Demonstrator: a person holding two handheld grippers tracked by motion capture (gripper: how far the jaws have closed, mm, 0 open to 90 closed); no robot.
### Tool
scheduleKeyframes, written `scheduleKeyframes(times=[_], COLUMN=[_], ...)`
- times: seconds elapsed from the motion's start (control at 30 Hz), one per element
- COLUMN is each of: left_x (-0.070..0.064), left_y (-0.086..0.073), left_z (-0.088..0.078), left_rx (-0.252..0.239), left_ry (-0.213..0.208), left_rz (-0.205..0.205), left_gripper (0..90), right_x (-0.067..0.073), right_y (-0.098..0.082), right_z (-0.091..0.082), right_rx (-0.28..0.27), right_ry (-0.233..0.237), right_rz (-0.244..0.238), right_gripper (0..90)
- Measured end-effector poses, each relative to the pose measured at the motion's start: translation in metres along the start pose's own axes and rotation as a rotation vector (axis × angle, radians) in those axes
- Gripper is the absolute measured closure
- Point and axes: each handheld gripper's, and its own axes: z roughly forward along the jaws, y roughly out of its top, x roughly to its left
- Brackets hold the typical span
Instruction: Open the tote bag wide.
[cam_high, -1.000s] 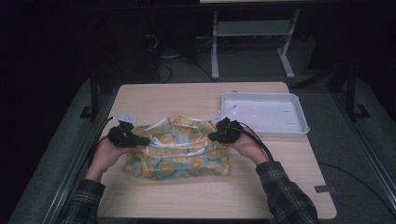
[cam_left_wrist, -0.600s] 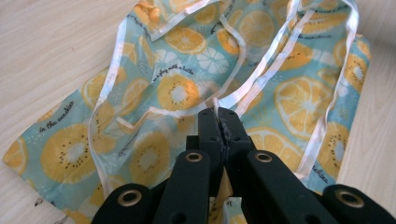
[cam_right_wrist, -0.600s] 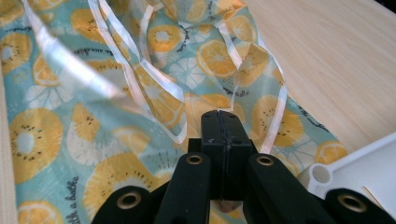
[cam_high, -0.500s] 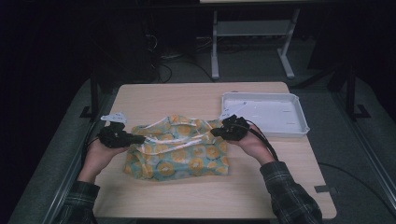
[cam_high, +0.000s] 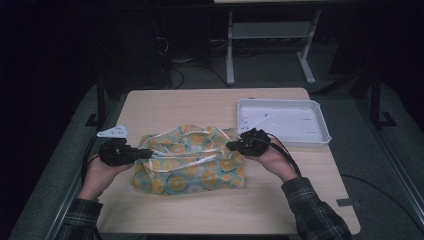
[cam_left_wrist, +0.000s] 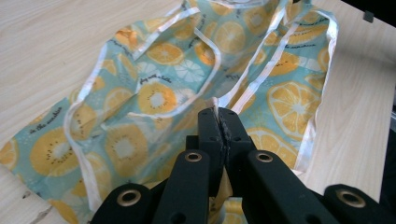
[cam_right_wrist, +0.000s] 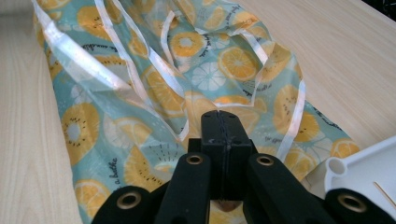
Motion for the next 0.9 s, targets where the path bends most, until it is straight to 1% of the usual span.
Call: scheduleKeyframes(times=[0.03, 0.1, 0.13, 0.17, 0.2, 0.23, 0.3, 0.37, 0.4, 0.5, 0.67, 0.7, 0.73, 0.8, 0.87, 0.9], left_x=[-0.001, -0.005, -0.008, -0.009, -0.011, -0.012, -0.014, -0.015, -0.018, -0.022, -0.029, -0.031, -0.032, -0.034, -0.037, -0.038], left_y=[0.000, -0.001, -0.002, -0.003, -0.004, -0.005, -0.008, -0.009, -0.011, -0.013, -0.019, -0.020, -0.022, -0.024, -0.026, -0.027], left_z=[0.000, -0.002, -0.002, -0.003, -0.003, -0.003, -0.004, -0.004, -0.005, -0.007, -0.007, -0.007, -0.007, -0.007, -0.007, -0.007], left_rx=[0.003, 0.001, -0.004, -0.001, 0.002, 0.003, 0.003, 0.006, 0.004, 0.000, 0.013, 0.017, 0.019, 0.022, 0.025, 0.029], left_ry=[0.002, 0.001, -0.004, -0.004, -0.006, -0.008, -0.013, -0.016, -0.019, -0.027, -0.041, -0.044, -0.046, -0.053, -0.058, -0.063], left_rz=[0.012, 0.020, 0.023, 0.028, 0.032, 0.032, 0.027, 0.033, 0.034, 0.037, 0.046, 0.044, 0.046, 0.046, 0.046, 0.054], left_gripper=[88.7, 88.6, 88.6, 88.6, 88.6, 88.6, 88.6, 88.6, 88.6, 88.6, 88.6, 88.6, 88.6, 88.6, 88.6, 88.6], right_x=[0.002, 0.003, 0.004, 0.005, 0.006, 0.008, 0.010, 0.012, 0.015, 0.019, 0.025, 0.027, 0.028, 0.031, 0.034, 0.035], right_y=[0.000, 0.000, -0.001, -0.002, -0.003, -0.004, -0.005, -0.006, -0.007, -0.008, -0.011, -0.012, -0.012, -0.012, -0.013, -0.013], right_z=[-0.001, -0.003, -0.004, -0.005, -0.006, -0.006, -0.008, -0.009, -0.011, -0.012, -0.013, -0.013, -0.012, -0.012, -0.013, -0.014], right_rx=[-0.001, -0.006, -0.004, -0.003, 0.000, 0.003, 0.008, 0.005, 0.009, 0.011, 0.021, 0.027, 0.025, 0.039, 0.037, 0.042], right_ry=[0.002, 0.006, 0.005, 0.006, 0.008, 0.012, 0.014, 0.017, 0.019, 0.024, 0.046, 0.050, 0.047, 0.054, 0.065, 0.066], right_rz=[0.010, 0.009, -0.001, 0.003, -0.006, 0.000, -0.016, -0.010, -0.015, -0.026, -0.025, -0.028, -0.041, -0.039, -0.048, -0.055], right_gripper=[89.4, 89.4, 89.3, 89.3, 89.3, 89.3, 89.3, 89.3, 89.3, 89.3, 89.2, 89.2, 89.2, 89.2, 89.2, 89.2])
